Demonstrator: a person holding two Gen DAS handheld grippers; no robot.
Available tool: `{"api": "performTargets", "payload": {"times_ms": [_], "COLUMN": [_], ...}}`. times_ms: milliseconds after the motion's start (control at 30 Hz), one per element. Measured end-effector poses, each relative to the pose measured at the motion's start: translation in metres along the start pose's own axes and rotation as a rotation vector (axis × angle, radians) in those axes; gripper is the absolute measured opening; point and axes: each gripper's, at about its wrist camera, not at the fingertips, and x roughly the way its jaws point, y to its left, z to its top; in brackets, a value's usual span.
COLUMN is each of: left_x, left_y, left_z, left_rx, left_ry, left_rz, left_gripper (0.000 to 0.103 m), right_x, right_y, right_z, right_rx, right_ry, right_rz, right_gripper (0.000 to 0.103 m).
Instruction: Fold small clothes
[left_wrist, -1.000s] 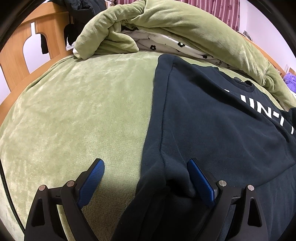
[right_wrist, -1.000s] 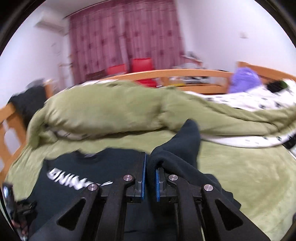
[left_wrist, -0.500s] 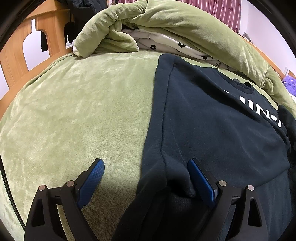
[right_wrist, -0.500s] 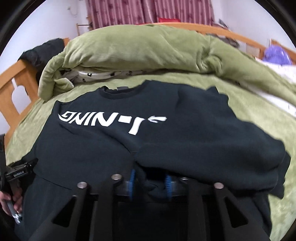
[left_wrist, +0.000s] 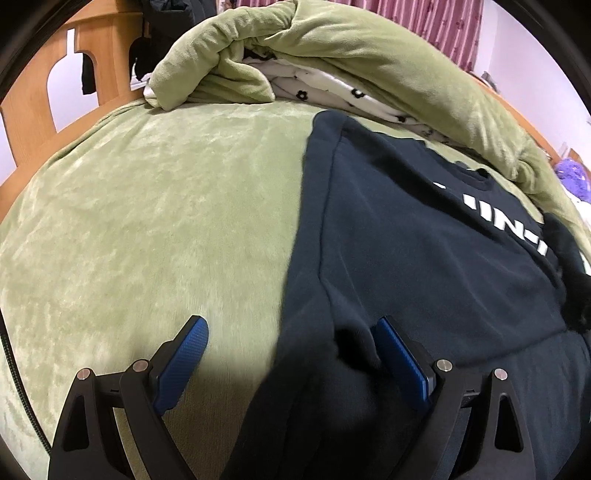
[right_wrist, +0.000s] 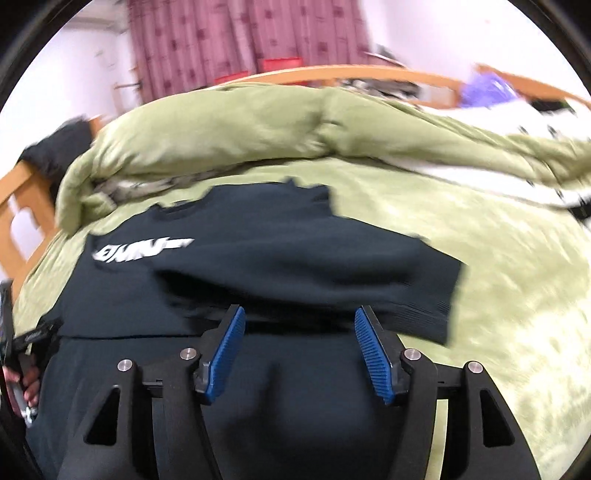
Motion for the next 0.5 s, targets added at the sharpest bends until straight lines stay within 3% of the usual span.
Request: {"api": "performTargets", "payload": {"times_ms": [200, 333, 500], "left_x": [-0.026, -0.033, -0.029], "left_y": [0.01, 0.009, 0.015], "left_z": [-0.012, -0.033, -0.043], "left_rx": [-0.01, 0.066, 0.062], "left_ry": [-0.003, 0.006, 0.022], "left_rz": [-0.007, 0.047, 0.043], "left_gripper": [0.092, 0.092, 0.093], "right_x": [0.01, 0.027, 0.051], "right_y": [-0.05, -0.065, -0.078], "right_z": [0.001, 0.001, -0.001], "right_rx": [0.1, 0.164, 0.227], "right_ry": [0.023, 0.056, 0.098], "right_rz": [-0.047, -0.018, -0.039], "right_gripper": [0.061, 0.061, 0.061]}}
